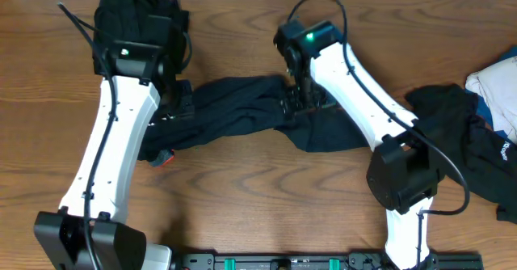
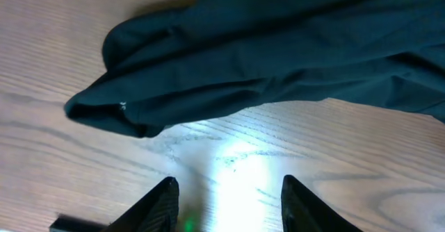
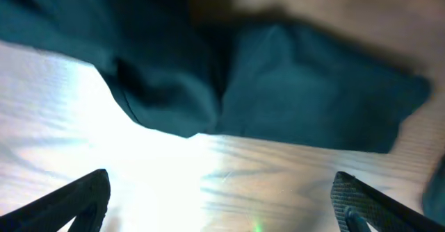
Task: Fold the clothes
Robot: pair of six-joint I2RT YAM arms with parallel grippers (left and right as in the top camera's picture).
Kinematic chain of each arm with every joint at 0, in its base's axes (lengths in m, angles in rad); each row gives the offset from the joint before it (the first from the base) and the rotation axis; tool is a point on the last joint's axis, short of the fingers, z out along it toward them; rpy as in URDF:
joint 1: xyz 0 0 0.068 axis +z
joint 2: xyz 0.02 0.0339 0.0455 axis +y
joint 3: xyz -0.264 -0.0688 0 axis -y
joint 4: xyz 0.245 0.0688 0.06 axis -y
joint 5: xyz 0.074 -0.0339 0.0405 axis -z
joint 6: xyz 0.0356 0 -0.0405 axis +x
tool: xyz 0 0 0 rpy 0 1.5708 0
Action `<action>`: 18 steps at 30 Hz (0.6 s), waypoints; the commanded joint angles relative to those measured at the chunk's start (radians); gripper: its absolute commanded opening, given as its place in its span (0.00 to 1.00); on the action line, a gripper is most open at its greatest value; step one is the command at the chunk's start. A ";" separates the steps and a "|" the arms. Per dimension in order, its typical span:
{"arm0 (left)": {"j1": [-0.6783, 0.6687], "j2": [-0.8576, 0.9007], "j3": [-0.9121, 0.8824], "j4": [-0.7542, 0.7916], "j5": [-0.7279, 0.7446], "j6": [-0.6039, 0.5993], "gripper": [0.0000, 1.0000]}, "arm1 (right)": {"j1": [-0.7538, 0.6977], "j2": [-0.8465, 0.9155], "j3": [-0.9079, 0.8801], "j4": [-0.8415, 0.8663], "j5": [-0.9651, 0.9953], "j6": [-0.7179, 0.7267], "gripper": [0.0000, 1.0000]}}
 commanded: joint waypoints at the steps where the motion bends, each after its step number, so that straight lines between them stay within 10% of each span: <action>1: 0.003 -0.005 -0.029 0.028 0.013 0.013 0.49 | 0.009 -0.025 -0.084 0.032 -0.054 -0.050 0.96; 13: 0.005 0.019 -0.061 0.108 0.013 0.013 0.54 | 0.009 -0.025 -0.325 0.303 -0.153 -0.026 0.87; 15: 0.005 0.030 -0.061 0.108 0.013 0.013 0.55 | 0.009 -0.024 -0.353 0.332 -0.152 -0.028 0.77; 18: 0.005 0.047 -0.061 0.107 0.013 0.013 0.55 | 0.008 -0.024 -0.378 0.360 -0.136 -0.028 0.31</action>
